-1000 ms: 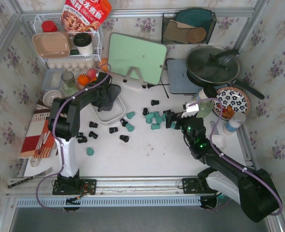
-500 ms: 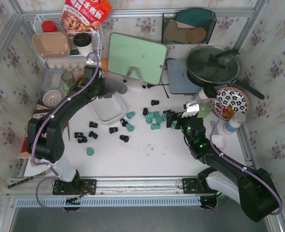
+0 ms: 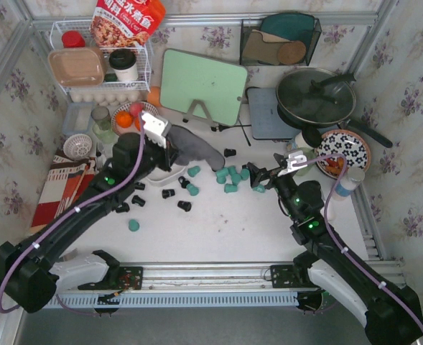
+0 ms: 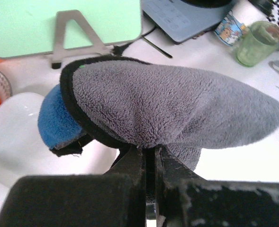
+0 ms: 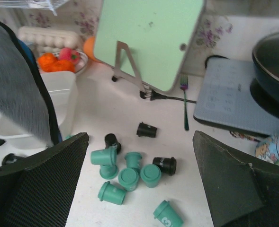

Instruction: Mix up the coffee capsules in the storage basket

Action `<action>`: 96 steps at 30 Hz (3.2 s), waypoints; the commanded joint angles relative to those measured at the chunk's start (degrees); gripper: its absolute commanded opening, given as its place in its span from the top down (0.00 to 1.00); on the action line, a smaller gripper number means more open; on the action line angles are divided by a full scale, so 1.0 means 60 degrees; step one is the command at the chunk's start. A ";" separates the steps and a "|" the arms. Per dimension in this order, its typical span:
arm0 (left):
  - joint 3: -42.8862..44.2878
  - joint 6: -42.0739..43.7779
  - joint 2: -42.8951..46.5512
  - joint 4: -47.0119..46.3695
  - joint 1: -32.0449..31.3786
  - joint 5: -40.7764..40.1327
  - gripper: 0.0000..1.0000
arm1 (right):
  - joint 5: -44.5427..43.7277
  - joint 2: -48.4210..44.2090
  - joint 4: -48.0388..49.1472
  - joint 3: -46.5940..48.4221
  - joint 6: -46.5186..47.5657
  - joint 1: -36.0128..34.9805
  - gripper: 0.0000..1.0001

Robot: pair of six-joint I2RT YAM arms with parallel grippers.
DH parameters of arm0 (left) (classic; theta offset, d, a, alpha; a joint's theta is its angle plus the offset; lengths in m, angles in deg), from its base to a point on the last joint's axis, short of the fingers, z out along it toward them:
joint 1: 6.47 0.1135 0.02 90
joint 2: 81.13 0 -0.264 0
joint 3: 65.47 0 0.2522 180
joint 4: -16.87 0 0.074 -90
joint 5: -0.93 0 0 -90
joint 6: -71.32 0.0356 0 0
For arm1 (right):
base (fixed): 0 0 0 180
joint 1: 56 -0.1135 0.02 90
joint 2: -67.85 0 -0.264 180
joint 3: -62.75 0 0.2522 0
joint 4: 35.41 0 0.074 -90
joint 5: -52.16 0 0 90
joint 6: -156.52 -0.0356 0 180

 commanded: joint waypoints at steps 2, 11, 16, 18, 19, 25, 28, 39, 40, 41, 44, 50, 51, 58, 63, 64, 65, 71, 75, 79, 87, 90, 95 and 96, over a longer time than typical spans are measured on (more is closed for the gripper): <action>-0.1284 -0.0722 0.0418 -0.2414 -0.0706 0.0198 1.00 | 0.1466 -0.0309 -0.1579 0.0761 0.0441 -0.0176 0.01; -0.2293 0.0336 0.0386 -0.3584 -0.1459 0.1416 1.00 | 0.3116 0.0118 -0.2632 0.1526 0.1361 -0.0496 0.06; -0.2316 0.0163 0.0094 -0.3959 -0.1500 0.2550 1.00 | 0.3567 0.0514 -0.2663 0.1560 0.1908 -0.1131 0.07; -0.2306 0.0124 0.0094 -0.4035 -0.1528 0.2815 1.00 | 0.3860 0.0696 -0.2638 0.1575 0.1979 -0.1168 0.08; -0.2322 0.0130 0.0112 -0.4076 -0.1545 0.2878 1.00 | 0.4021 0.0768 -0.2593 0.1576 0.1988 -0.1203 0.08; -0.2303 0.0241 0.0106 -0.4147 -0.1627 0.3417 1.00 | 0.4219 0.1131 -0.1951 0.1519 0.2491 -0.1963 0.06; -0.2210 0.0289 -0.0033 -0.4120 -0.1672 0.3798 1.00 | 0.3909 0.1311 -0.1966 0.1630 0.2894 -0.2480 0.04; -0.1775 0.0689 -0.0325 -0.3621 -0.1987 0.5134 1.00 | 0.3388 0.1726 -0.2354 0.2096 0.3441 -0.3115 0.17; -0.1779 0.0700 -0.0323 -0.3590 -0.1987 0.5083 1.00 | 0.3350 0.1748 -0.2405 0.2133 0.3447 -0.3120 0.23; -0.1769 0.0720 -0.0299 -0.3552 -0.1987 0.5018 1.00 | 0.3294 0.1762 -0.2467 0.2164 0.3449 -0.3131 0.30; -0.1802 0.0736 -0.0228 -0.3463 -0.1987 0.4722 0.97 | 0.3135 0.1712 -0.2644 0.2205 0.3455 -0.3135 0.46; -0.1833 0.0601 -0.0177 -0.3432 -0.1987 0.4258 0.70 | 0.2633 0.1546 -0.2897 0.2131 0.3245 -0.3135 1.00; -0.1816 0.0577 -0.0155 -0.3375 -0.1987 0.4130 0.66 | 0.2474 0.1512 -0.2964 0.2127 0.3140 -0.3135 1.00; -0.1907 0.0512 0.0509 -0.2843 -0.1987 0.2180 0.34 | -0.0107 0.1443 -0.4005 0.2396 0.1920 -0.3112 1.00; -0.2060 0.0350 0.1246 -0.2027 -0.1994 -0.0499 0.32 | -0.2853 0.0885 -0.4743 0.2640 0.0618 -0.3121 1.00; -0.2088 0.0288 0.1428 -0.1688 -0.1992 -0.1109 0.32 | -0.3531 0.0726 -0.4956 0.2730 0.0311 -0.3121 1.00; -0.2203 0.0280 0.1587 -0.1432 -0.2000 -0.1595 0.32 | -0.4291 0.0517 -0.5224 0.2844 -0.0034 -0.3122 1.00; -0.2897 -0.0201 0.2093 -0.0828 -0.2002 -0.4657 0.32 | -0.7720 -0.0665 -0.8363 0.3783 -0.1756 -0.3106 1.00; -0.3036 -0.0200 0.2052 -0.1110 -0.2002 -0.4402 0.32 | -0.7929 -0.1126 -1.0645 0.4419 -0.3270 -0.3022 1.00; -0.2893 -0.0339 0.1840 -0.0978 -0.2002 -0.4204 0.32 | -0.8045 -0.1486 -1.1777 0.4448 -0.4588 -0.2999 1.00; -0.2923 -0.0611 0.2290 -0.0829 -0.2003 -0.4043 0.32 | -1.0756 -0.2803 -1.3393 0.4067 -0.7954 -0.2947 1.00; -0.2910 -0.0703 0.2481 -0.0732 -0.2002 -0.3981 0.32 | -1.1086 -0.2612 -1.3664 0.4037 -0.8535 -0.2882 1.00; -0.2946 -0.0777 0.2731 -0.0665 -0.2001 -0.4011 0.32 | -1.0821 -0.1333 -1.3856 0.4217 -0.9022 -0.2734 1.00; -0.2953 -0.0792 0.2776 -0.0656 -0.2002 -0.4003 0.32 | -1.0667 -0.1149 -1.3740 0.4162 -0.8988 -0.2686 1.00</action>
